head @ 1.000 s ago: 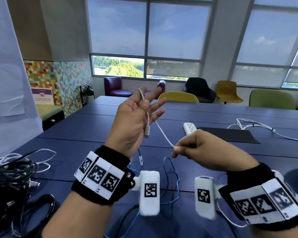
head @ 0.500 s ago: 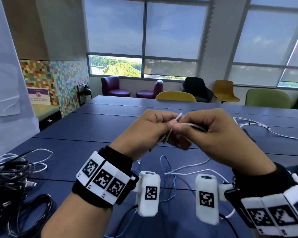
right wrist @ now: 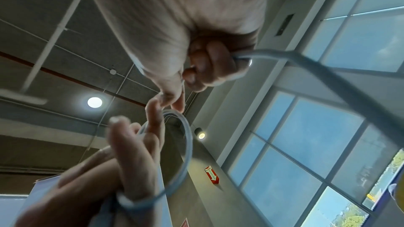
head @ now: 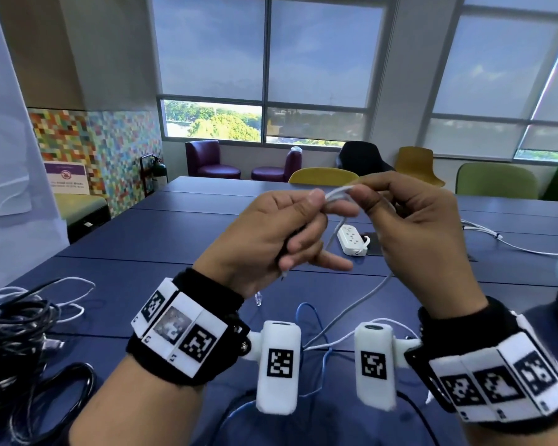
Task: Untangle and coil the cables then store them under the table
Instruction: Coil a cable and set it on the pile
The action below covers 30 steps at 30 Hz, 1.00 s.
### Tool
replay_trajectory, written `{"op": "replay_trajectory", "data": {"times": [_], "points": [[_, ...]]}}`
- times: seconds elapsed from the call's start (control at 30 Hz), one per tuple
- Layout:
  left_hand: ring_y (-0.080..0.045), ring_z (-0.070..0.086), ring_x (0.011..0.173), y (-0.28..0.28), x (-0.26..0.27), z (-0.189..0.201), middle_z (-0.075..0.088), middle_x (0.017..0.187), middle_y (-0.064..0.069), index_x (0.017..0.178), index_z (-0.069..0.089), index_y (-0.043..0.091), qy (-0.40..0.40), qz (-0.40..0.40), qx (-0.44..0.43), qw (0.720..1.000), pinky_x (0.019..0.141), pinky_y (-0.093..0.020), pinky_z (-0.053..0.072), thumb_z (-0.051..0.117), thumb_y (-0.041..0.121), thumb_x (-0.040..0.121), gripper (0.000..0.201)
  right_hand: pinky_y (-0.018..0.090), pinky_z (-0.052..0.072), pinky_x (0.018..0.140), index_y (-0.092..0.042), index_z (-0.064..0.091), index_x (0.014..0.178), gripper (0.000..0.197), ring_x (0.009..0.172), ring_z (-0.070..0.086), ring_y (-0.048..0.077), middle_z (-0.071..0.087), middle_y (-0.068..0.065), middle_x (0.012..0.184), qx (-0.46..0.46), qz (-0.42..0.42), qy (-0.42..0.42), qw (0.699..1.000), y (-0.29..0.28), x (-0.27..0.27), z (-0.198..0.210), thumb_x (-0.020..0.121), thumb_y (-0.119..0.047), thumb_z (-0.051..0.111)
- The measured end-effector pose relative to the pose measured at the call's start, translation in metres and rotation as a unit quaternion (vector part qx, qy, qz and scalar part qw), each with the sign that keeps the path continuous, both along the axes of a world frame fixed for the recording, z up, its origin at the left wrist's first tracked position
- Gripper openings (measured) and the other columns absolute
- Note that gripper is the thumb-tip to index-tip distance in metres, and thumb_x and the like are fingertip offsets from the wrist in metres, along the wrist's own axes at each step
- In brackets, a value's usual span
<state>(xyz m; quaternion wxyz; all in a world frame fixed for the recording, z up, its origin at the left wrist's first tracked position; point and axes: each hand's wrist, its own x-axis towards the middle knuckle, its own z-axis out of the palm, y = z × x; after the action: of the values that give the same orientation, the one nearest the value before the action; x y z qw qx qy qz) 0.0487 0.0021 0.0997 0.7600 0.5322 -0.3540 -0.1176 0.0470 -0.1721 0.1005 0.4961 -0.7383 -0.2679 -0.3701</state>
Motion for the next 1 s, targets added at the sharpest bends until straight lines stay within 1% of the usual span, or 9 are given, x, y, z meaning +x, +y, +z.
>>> {"op": "replay_trajectory", "data": {"times": [0.07,0.13,0.23,0.4,0.47,0.63,0.83,0.9,1.0], "points": [[-0.003,0.020,0.034,-0.001,0.000,0.001,0.025,0.047,0.007,0.118,0.056,-0.011,0.034,-0.030,-0.060,0.997,0.074,-0.041,0.059,0.035,0.023,0.101,0.043,0.022,0.050,0.075,-0.017,0.074,0.108,0.018,0.090,0.065,0.001,0.072,-0.012,0.097,-0.016,-0.008,0.012,1.000,-0.001,0.004,-0.001,0.097,-0.016,0.059],[-0.003,0.021,0.034,-0.002,0.001,0.001,0.027,0.048,0.008,0.121,0.055,-0.010,0.066,-0.046,-0.119,0.990,0.079,-0.039,0.057,0.034,0.022,0.102,0.042,0.023,0.046,0.064,-0.024,0.069,0.119,0.026,0.071,0.058,-0.003,0.066,-0.024,0.083,-0.036,-0.012,0.036,0.999,0.000,0.008,-0.005,0.100,-0.017,0.053],[-0.003,0.028,0.035,-0.001,0.005,0.003,0.032,0.050,0.006,0.123,0.050,-0.009,0.096,-0.029,-0.210,0.972,0.085,-0.040,0.055,0.036,0.014,0.101,0.034,0.032,0.041,0.044,-0.032,0.065,0.122,0.029,0.047,0.039,0.021,0.045,-0.003,0.058,-0.066,-0.017,0.120,0.991,0.003,0.010,-0.010,0.102,-0.020,0.048],[-0.008,0.048,0.044,0.001,0.011,0.005,0.052,0.059,0.000,0.111,0.053,-0.008,0.068,0.104,-0.269,0.955,0.084,-0.048,0.057,0.041,0.008,0.099,0.024,0.032,0.055,0.047,-0.024,0.061,0.116,0.021,0.047,0.058,0.016,0.052,0.001,0.055,-0.147,0.041,0.319,0.935,0.012,0.001,-0.011,0.101,-0.015,0.050],[-0.018,0.067,0.060,0.000,0.014,0.002,0.070,0.078,-0.010,0.109,0.052,-0.005,0.057,0.140,-0.268,0.951,0.086,-0.051,0.056,0.038,0.009,0.102,0.021,0.035,0.057,0.049,-0.020,0.060,0.111,0.016,0.050,0.060,0.017,0.051,0.005,0.059,-0.190,0.074,0.379,0.903,0.016,-0.004,-0.013,0.101,-0.014,0.049],[-0.039,0.069,0.100,-0.004,0.019,-0.007,0.068,0.119,-0.017,0.118,0.044,0.006,0.007,0.225,-0.188,0.956,0.096,-0.052,0.051,0.036,0.014,0.104,0.018,0.041,0.062,0.069,-0.023,0.050,0.122,0.025,0.065,0.073,0.030,0.052,0.012,0.071,-0.233,0.130,0.437,0.859,0.021,-0.015,-0.011,0.100,-0.012,0.048],[-0.020,0.070,0.101,-0.006,0.023,-0.014,0.072,0.104,0.005,0.105,0.057,0.041,-0.144,0.343,-0.024,0.928,0.085,-0.022,0.051,0.039,0.012,0.104,0.034,0.055,0.060,0.071,-0.022,0.032,0.147,0.055,0.050,0.064,0.027,0.050,0.010,0.064,-0.112,0.207,0.465,0.853,0.027,-0.021,-0.009,0.099,-0.004,0.052],[-0.015,0.071,0.096,-0.004,0.025,-0.017,0.072,0.103,0.005,0.108,0.054,0.053,-0.183,0.360,0.048,0.914,0.081,-0.019,0.049,0.039,0.015,0.105,0.042,0.050,0.061,0.063,-0.023,0.034,0.146,0.060,0.047,0.060,0.026,0.050,0.011,0.065,-0.058,0.231,0.461,0.855,0.024,-0.022,-0.004,0.096,0.002,0.054],[-0.014,0.072,0.085,-0.001,0.029,-0.021,0.070,0.104,-0.007,0.128,0.050,0.035,-0.214,0.356,0.130,0.900,0.074,-0.012,0.048,0.042,0.009,0.103,0.037,0.026,0.044,0.041,-0.019,0.049,0.135,0.055,0.041,0.041,0.015,0.045,0.015,0.073,0.019,0.249,0.438,0.864,0.015,-0.024,0.006,0.090,0.011,0.056]]}}
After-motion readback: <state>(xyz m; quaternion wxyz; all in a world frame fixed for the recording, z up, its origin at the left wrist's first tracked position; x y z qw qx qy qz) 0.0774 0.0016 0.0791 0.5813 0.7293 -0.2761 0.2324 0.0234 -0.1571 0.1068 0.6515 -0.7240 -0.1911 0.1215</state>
